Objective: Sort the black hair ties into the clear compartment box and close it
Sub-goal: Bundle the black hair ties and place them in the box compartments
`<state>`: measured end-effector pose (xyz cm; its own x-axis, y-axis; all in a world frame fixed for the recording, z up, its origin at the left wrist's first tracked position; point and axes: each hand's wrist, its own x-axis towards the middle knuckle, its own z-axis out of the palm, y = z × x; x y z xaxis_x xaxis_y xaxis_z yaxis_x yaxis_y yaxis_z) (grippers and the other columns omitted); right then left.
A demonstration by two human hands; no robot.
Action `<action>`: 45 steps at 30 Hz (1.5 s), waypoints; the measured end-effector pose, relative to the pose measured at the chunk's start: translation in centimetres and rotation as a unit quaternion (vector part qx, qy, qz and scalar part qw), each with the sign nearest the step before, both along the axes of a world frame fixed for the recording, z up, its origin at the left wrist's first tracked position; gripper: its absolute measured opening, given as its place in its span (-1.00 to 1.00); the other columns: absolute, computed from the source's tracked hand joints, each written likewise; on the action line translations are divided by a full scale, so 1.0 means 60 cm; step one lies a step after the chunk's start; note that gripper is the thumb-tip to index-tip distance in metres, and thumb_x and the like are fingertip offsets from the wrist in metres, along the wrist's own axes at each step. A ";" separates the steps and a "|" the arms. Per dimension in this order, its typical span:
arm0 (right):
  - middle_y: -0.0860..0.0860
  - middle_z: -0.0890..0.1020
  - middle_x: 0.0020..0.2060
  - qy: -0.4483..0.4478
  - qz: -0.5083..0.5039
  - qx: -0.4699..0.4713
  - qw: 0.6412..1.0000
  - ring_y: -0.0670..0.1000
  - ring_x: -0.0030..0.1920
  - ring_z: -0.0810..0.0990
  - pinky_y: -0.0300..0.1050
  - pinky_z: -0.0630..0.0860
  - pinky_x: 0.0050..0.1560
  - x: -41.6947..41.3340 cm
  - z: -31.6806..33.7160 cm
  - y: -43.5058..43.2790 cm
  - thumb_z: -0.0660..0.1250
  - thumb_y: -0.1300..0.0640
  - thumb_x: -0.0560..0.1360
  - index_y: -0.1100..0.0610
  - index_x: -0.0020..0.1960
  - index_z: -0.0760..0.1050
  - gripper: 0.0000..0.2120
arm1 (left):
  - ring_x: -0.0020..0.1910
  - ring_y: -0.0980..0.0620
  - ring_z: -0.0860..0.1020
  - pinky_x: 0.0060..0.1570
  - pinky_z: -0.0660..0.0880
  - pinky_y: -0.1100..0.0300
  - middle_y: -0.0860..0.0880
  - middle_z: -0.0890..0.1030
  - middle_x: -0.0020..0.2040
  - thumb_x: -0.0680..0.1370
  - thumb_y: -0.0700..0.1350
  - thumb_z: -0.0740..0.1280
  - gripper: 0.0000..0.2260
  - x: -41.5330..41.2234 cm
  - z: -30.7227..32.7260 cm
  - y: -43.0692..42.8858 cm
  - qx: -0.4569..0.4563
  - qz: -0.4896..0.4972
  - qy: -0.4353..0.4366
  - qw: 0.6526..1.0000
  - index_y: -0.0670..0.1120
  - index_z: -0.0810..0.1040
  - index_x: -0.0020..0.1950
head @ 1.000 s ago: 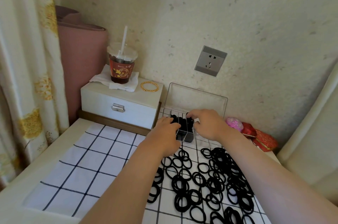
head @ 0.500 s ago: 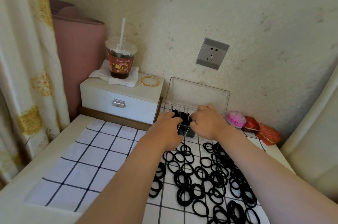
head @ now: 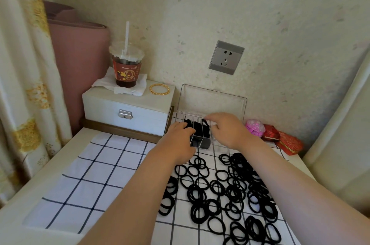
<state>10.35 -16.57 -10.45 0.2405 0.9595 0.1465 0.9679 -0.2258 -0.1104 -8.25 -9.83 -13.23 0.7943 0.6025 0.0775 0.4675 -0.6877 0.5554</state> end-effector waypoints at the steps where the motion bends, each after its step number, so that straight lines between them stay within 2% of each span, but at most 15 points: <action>1: 0.02 0.66 0.19 -0.042 0.015 -0.029 0.999 0.07 0.26 0.55 0.01 0.35 0.32 -0.002 -0.006 -0.003 0.08 0.12 0.51 0.12 0.22 0.60 -0.58 | 0.56 0.01 0.00 0.49 0.08 0.12 -0.04 0.15 0.57 0.57 -0.04 0.34 -0.43 0.000 0.001 -0.001 0.001 -0.001 -0.002 1.000 -0.02 0.25 0.55; 4: -0.10 0.61 0.27 -0.115 0.022 -0.086 0.989 -0.02 0.40 0.41 0.03 0.14 0.45 -0.010 -0.020 -0.009 0.03 0.06 0.55 0.05 0.22 0.62 -0.57 | 0.56 0.01 0.01 0.49 0.07 0.14 -0.04 0.16 0.57 0.57 -0.04 0.34 -0.44 0.001 0.002 -0.001 0.004 -0.001 -0.001 1.000 -0.03 0.25 0.55; 7: -0.11 0.62 0.23 -0.091 0.005 -0.109 0.990 -0.04 0.43 0.36 0.08 0.03 0.49 -0.015 -0.019 0.000 -0.04 -0.03 0.51 0.03 0.12 0.65 -0.50 | 0.55 0.00 0.03 0.48 0.08 0.13 -0.03 0.17 0.56 0.58 -0.04 0.33 -0.44 0.001 0.002 -0.002 0.001 -0.001 0.002 1.000 -0.02 0.25 0.55; 10: 0.01 0.68 0.04 -0.034 -0.016 -0.082 0.996 0.08 0.20 0.54 -0.02 0.27 0.30 -0.016 -0.006 0.002 -0.08 -0.03 0.41 0.13 0.00 0.65 -0.45 | 0.53 0.00 0.09 0.45 0.13 0.14 -0.03 0.22 0.54 0.59 -0.08 0.31 -0.47 -0.004 0.004 -0.003 0.003 -0.006 -0.010 1.000 -0.03 0.26 0.54; 12: 0.11 0.68 0.09 -0.003 -0.017 -0.040 0.999 0.17 0.16 0.58 0.02 0.41 0.26 -0.022 0.005 -0.009 0.04 0.05 0.48 0.22 0.08 0.64 -0.54 | 0.52 0.00 0.13 0.45 0.15 0.14 -0.03 0.23 0.53 0.60 -0.10 0.30 -0.48 -0.010 0.006 -0.002 0.005 -0.003 -0.031 1.000 -0.02 0.25 0.55; 17: -0.04 0.60 0.21 0.071 0.005 0.066 0.995 -0.03 0.15 0.55 -0.04 0.47 0.26 -0.072 0.013 -0.056 0.21 0.21 0.55 0.08 0.30 0.59 -0.63 | 0.43 0.02 0.25 0.38 0.29 0.13 0.03 0.36 0.43 0.61 -0.15 0.27 -0.59 -0.037 0.006 -0.007 0.051 0.013 -0.068 0.996 0.00 0.39 0.46; 19: -0.06 0.60 0.13 0.097 0.025 0.054 0.994 -0.09 0.05 0.52 -0.03 0.51 0.20 -0.101 0.002 -0.071 0.21 0.20 0.56 0.04 0.29 0.59 -0.65 | 0.35 0.03 0.30 0.28 0.35 0.17 0.02 0.41 0.35 0.61 -0.15 0.27 -0.66 -0.056 0.000 -0.016 0.072 0.020 -0.060 0.995 0.00 0.44 0.39; 21: -0.05 0.57 0.18 0.112 0.041 0.017 0.993 -0.05 0.17 0.51 0.00 0.48 0.26 -0.128 -0.015 -0.085 0.22 0.13 0.56 0.01 0.33 0.55 -0.64 | 0.34 0.03 0.30 0.26 0.33 0.19 0.03 0.41 0.32 0.61 -0.14 0.27 -0.68 -0.076 -0.006 -0.026 0.081 0.018 -0.042 0.996 0.02 0.44 0.36; 23: -0.01 0.47 0.37 0.112 0.049 -0.041 0.992 0.04 0.39 0.40 0.04 0.37 0.40 -0.154 -0.031 -0.098 0.23 0.03 0.55 -0.01 0.46 0.41 -0.53 | 0.41 0.03 0.24 0.32 0.26 0.18 0.03 0.36 0.39 0.60 -0.09 0.28 -0.62 -0.097 -0.009 -0.039 0.055 0.009 -0.013 0.998 0.04 0.37 0.42; 25: 0.03 0.15 0.59 0.085 0.054 -0.112 0.989 0.10 0.59 0.08 0.10 0.11 0.55 -0.174 -0.049 -0.110 0.22 -0.10 0.56 -0.06 0.59 0.14 -0.36 | 0.53 0.00 0.06 0.45 0.12 0.11 0.00 0.19 0.54 0.58 0.01 0.28 -0.45 -0.115 -0.016 -0.055 0.005 -0.005 0.049 0.999 0.07 0.19 0.55; 27: 0.01 -0.13 0.63 0.049 0.057 -0.162 0.984 0.04 0.61 -0.20 0.11 -0.13 0.59 -0.180 -0.067 -0.120 0.17 -0.21 0.58 -0.13 0.62 -0.08 -0.28 | 0.59 -0.01 -0.19 0.52 -0.08 0.02 0.03 -0.12 0.62 0.58 0.17 0.24 -0.28 -0.125 -0.027 -0.069 -0.027 -0.010 0.152 0.988 0.07 -0.07 0.62; 29: -0.02 -0.20 0.62 0.040 0.052 -0.186 0.980 -0.01 0.60 -0.27 0.09 -0.20 0.58 -0.173 -0.081 -0.128 0.09 -0.30 0.59 -0.16 0.62 -0.17 -0.28 | 0.56 0.01 -0.31 0.53 -0.20 0.00 0.04 -0.29 0.60 0.60 0.26 0.15 -0.24 -0.125 -0.044 -0.076 -0.028 -0.020 0.205 0.978 0.06 -0.23 0.61; 32: -0.03 -0.16 0.62 0.039 0.039 -0.180 0.982 -0.03 0.61 -0.23 0.06 -0.15 0.60 -0.156 -0.090 -0.140 0.02 -0.39 0.58 -0.13 0.62 -0.14 -0.26 | 0.55 0.03 -0.36 0.53 -0.26 0.04 0.02 -0.34 0.58 0.62 0.27 0.05 -0.28 -0.109 -0.059 -0.087 -0.003 -0.043 0.200 0.979 0.02 -0.28 0.60; 38: -0.03 0.01 0.62 0.085 0.027 -0.128 0.988 -0.05 0.61 -0.11 0.07 -0.16 0.59 -0.105 -0.068 -0.184 0.16 -0.19 0.61 -0.12 0.62 0.04 -0.37 | 0.56 0.06 -0.30 0.54 -0.25 0.05 0.04 -0.27 0.61 0.60 0.33 0.01 -0.26 -0.052 -0.064 -0.108 0.008 -0.067 0.169 0.983 0.01 -0.26 0.60; 45: -0.02 0.53 0.31 0.125 -0.115 0.042 0.985 0.05 0.36 0.44 0.00 0.35 0.40 -0.001 -0.049 -0.244 0.25 0.07 0.56 -0.03 0.38 0.49 -0.61 | 0.47 0.03 0.14 0.45 0.13 0.11 0.06 0.21 0.47 0.59 0.17 0.20 -0.41 0.023 -0.015 -0.142 0.112 -0.088 0.015 0.990 0.04 0.12 0.57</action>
